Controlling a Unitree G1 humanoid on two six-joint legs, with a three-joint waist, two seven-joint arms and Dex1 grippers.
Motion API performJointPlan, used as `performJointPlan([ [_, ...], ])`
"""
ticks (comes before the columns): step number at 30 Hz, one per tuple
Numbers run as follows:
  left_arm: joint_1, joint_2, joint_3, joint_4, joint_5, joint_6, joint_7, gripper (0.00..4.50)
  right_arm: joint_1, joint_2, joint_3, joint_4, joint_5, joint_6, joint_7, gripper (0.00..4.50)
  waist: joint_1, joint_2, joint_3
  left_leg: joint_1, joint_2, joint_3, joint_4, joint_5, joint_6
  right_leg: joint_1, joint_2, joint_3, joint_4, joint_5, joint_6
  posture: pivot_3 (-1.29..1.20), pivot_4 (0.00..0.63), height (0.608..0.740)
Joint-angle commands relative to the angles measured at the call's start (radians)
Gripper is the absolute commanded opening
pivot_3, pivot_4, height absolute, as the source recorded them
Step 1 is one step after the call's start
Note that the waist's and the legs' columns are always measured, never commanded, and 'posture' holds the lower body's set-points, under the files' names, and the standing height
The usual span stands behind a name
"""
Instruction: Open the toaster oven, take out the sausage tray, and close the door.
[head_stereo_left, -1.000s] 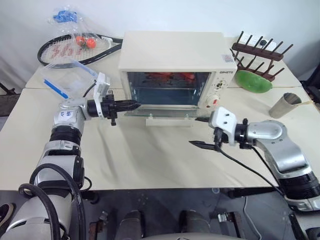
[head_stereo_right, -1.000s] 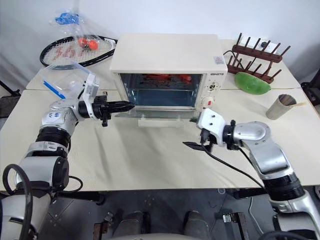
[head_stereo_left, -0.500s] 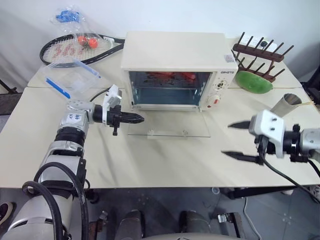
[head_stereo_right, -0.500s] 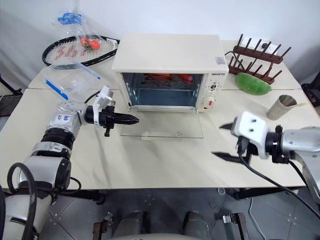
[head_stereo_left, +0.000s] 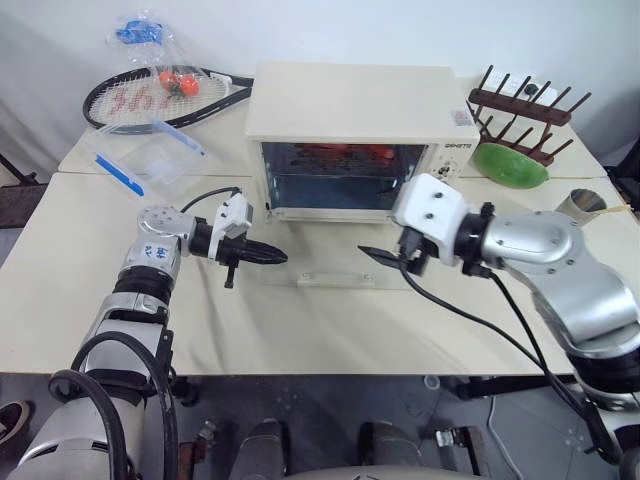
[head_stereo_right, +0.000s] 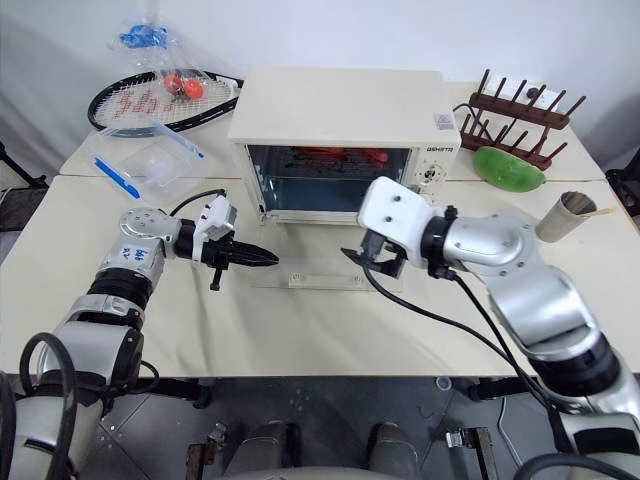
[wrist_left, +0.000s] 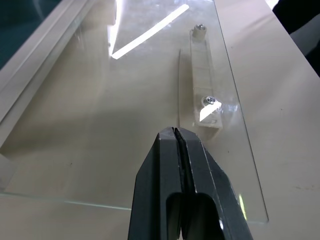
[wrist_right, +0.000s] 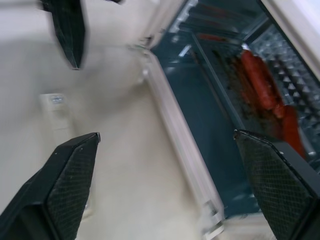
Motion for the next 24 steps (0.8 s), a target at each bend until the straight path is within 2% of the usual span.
performJointPlan([
  [1, 0.067, -0.013, 0.137, -0.132, -0.16, 0.073, 0.038, 0.02, -0.13, 0.097, 0.114, 0.17, -0.194, -0.018, -0.121, 4.5, -0.008, 0.0, 0.0, 0.0, 0.0, 0.0, 0.0, 0.0, 0.0, 0.0, 0.0, 0.0, 0.001, 0.0, 0.0, 0.0, 0.15, 0.74],
  [6, 0.259, -0.03, 0.277, -0.445, -0.363, 0.248, 0.109, 0.02, -0.218, 0.213, 0.238, 0.383, -0.371, -0.148, -0.185, 4.5, -0.032, 0.0, 0.0, -0.001, 0.001, -0.002, -0.002, 0.0, -0.001, -0.002, 0.0, 0.0, 0.002, 0.0, 0.0, 0.0, 0.15, 0.74],
  [11, 0.406, -0.035, 0.317, -0.649, -0.445, 0.331, 0.181, 0.02, -0.257, 0.289, 0.297, 0.544, -0.49, -0.261, -0.21, 4.5, -0.034, 0.0, 0.0, 0.0, 0.0, -0.003, -0.003, -0.001, -0.001, -0.001, 0.0, 0.0, 0.002, 0.0, 0.0, 0.0, 0.15, 0.74],
  [15, 0.557, -0.045, 0.372, -0.836, -0.513, 0.377, 0.281, 0.02, -0.328, 0.369, 0.375, 0.779, -0.618, -0.381, -0.273, 4.5, -0.05, 0.0, 0.0, 0.0, 0.0, -0.003, -0.002, -0.001, -0.001, -0.001, 0.0, 0.0, 0.002, 0.0, 0.0, 0.0, 0.15, 0.74],
  [19, 0.648, -0.052, 0.405, -0.971, -0.581, 0.43, 0.36, 0.02, -0.394, 0.43, 0.373, 0.946, -0.691, -0.435, -0.338, 4.5, -0.051, 0.0, 0.0, 0.001, 0.001, -0.004, -0.003, 0.0, -0.002, -0.001, 0.0, 0.0, 0.002, 0.0, 0.0, 0.0, 0.15, 0.74],
  [24, 0.702, -0.058, 0.423, -1.042, -0.607, 0.447, 0.433, 0.02, -0.458, 0.498, 0.356, 1.115, -0.737, -0.456, -0.385, 4.5, -0.052, 0.0, 0.0, 0.001, 0.001, -0.004, -0.003, 0.0, -0.002, 0.0, 0.0, 0.001, 0.002, 0.0, 0.0, 0.0, 0.15, 0.74],
])
